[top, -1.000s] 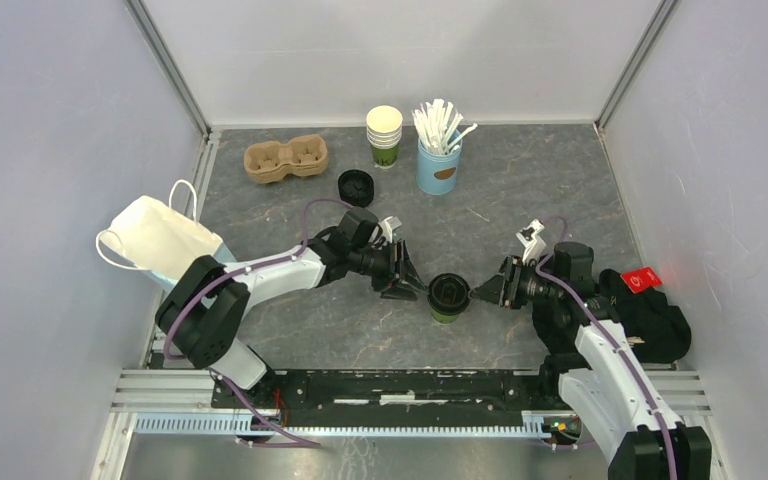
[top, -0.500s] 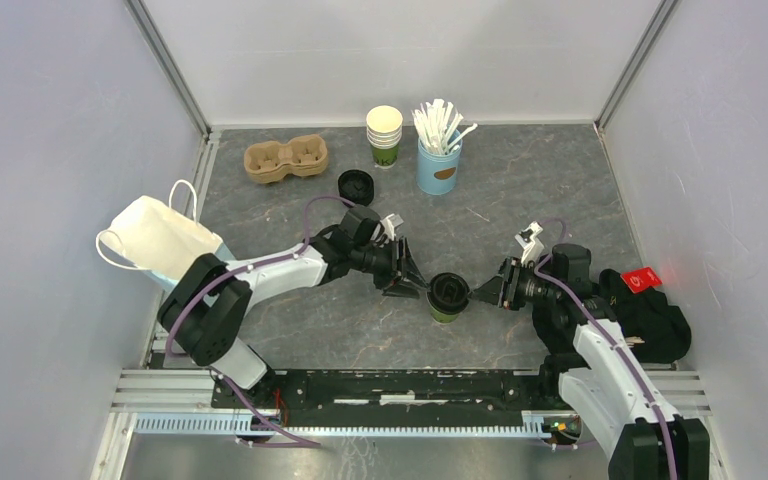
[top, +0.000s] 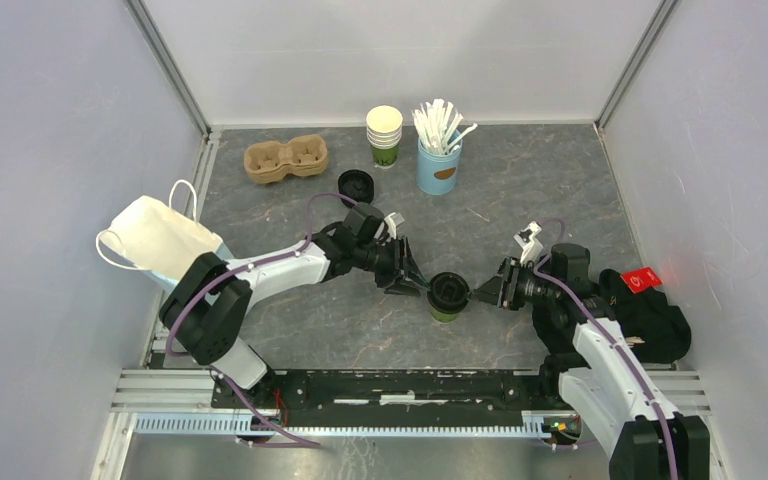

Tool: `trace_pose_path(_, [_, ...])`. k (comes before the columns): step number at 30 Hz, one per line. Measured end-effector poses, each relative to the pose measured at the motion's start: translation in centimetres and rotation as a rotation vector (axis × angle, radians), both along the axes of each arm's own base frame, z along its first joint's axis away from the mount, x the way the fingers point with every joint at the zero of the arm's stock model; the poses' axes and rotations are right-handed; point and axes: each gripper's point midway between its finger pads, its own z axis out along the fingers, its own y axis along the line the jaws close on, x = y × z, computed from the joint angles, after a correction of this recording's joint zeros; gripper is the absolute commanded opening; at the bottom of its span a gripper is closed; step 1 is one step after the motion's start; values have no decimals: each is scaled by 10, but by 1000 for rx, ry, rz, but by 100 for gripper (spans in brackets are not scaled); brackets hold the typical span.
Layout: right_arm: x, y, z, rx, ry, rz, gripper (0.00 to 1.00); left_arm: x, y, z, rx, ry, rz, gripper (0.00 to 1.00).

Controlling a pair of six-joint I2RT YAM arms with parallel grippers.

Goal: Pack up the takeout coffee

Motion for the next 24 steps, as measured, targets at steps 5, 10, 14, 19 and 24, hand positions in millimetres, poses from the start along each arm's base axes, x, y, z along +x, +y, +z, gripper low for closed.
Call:
trace_pose_path(5, [1,0,-3,-3,18,-4,41,3,-1,0,46,-16,-10,41])
trace_pose_path(10, [2,-1,-9,-16,72,-13,42,3,0,-2,75,-34,-24,41])
trace_pose_path(14, [3,-2,-12,-43,100,7,42,2,0,-6,83,-38,-33,40])
trace_pose_path(19, [3,-3,-13,-58,96,23,42,2,1,-15,78,-53,-45,39])
trace_pose_path(24, [3,-2,-19,-44,116,32,42,0,0,-25,61,-34,-63,37])
